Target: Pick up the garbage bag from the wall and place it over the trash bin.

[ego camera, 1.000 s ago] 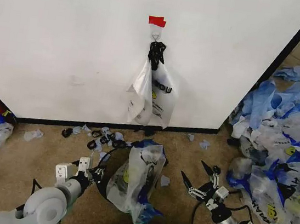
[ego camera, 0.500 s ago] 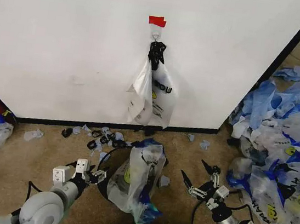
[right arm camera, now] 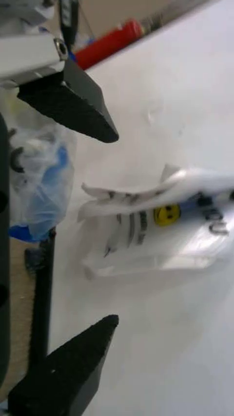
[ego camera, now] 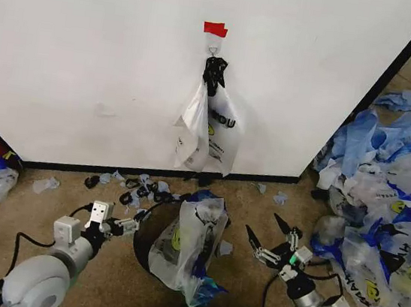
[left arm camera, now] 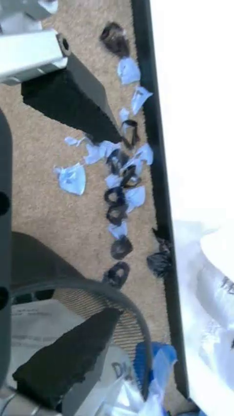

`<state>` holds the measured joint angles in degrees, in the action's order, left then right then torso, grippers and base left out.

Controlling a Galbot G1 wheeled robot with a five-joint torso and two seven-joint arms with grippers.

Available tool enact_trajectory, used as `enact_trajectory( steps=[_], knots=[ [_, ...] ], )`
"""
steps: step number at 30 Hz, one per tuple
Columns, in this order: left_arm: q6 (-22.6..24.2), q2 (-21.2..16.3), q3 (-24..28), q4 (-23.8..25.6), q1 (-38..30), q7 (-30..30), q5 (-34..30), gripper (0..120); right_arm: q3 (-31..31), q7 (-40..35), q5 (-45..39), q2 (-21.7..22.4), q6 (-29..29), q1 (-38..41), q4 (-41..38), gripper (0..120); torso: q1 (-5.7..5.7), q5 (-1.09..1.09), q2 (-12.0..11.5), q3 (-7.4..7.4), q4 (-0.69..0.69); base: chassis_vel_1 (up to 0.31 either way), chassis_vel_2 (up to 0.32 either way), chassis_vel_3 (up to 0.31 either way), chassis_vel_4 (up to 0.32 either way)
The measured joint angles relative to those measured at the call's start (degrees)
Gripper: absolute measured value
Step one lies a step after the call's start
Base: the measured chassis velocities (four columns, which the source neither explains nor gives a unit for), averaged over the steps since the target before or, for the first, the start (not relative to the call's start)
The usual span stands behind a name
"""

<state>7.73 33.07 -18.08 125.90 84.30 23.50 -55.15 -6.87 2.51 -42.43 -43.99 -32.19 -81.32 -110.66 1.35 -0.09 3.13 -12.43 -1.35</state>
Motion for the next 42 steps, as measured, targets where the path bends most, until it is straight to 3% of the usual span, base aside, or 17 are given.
enact_trajectory(
  steps=[1, 6, 12, 29, 34, 42],
  knots=[
    [0.00, 0.00, 0.00, 0.00, 0.00, 0.00, 0.00, 100, 0.00, 0.00, 0.00, 0.00, 0.00, 0.00, 0.00, 98, 0.00, 0.00, 0.00, 0.00, 0.00, 0.000, 0.000, 0.000, 0.000],
    [-0.21, 0.58, -1.48, 0.13, 0.73, -0.01, 0.02, 100, 8.78, -19.25, -2.05, 4.13, 11.27, 4.83, -7.49, 100, 0.00, 0.01, 0.00, 0.00, 0.00, 0.000, 0.000, 0.000, 0.000],
    [-0.20, 1.71, -1.71, -0.64, 0.87, 0.04, 0.11, 100, 15.34, -30.24, -7.75, 5.70, 19.11, 10.17, -12.78, 100, 0.00, 0.02, 0.00, 0.00, 0.01, 0.000, 0.000, 0.000, 0.000],
    [-0.30, 3.30, -0.61, -2.84, -0.38, 0.01, 0.94, 100, 22.30, -33.58, -15.31, 9.71, 25.14, 14.44, -17.99, 100, 0.00, 0.02, 0.00, 0.00, -0.01, 0.000, 0.000, 0.000, 0.000],
    [-0.51, 3.55, -1.00, -3.20, 0.02, -0.02, 1.08, 100, 27.12, -37.62, -17.42, 7.60, 26.91, 19.76, -15.73, 100, 0.00, 0.03, 0.00, 0.00, 0.00, 0.000, 0.000, 0.000, 0.000],
    [-0.99, 4.08, -1.03, -3.69, 0.70, -0.12, 1.84, 99, 30.49, -40.68, -17.34, 5.27, 28.37, 21.45, -14.37, 99, 0.00, 0.03, 0.00, 0.00, 0.00, 0.000, 0.000, 0.000, 0.000]
  ],
)
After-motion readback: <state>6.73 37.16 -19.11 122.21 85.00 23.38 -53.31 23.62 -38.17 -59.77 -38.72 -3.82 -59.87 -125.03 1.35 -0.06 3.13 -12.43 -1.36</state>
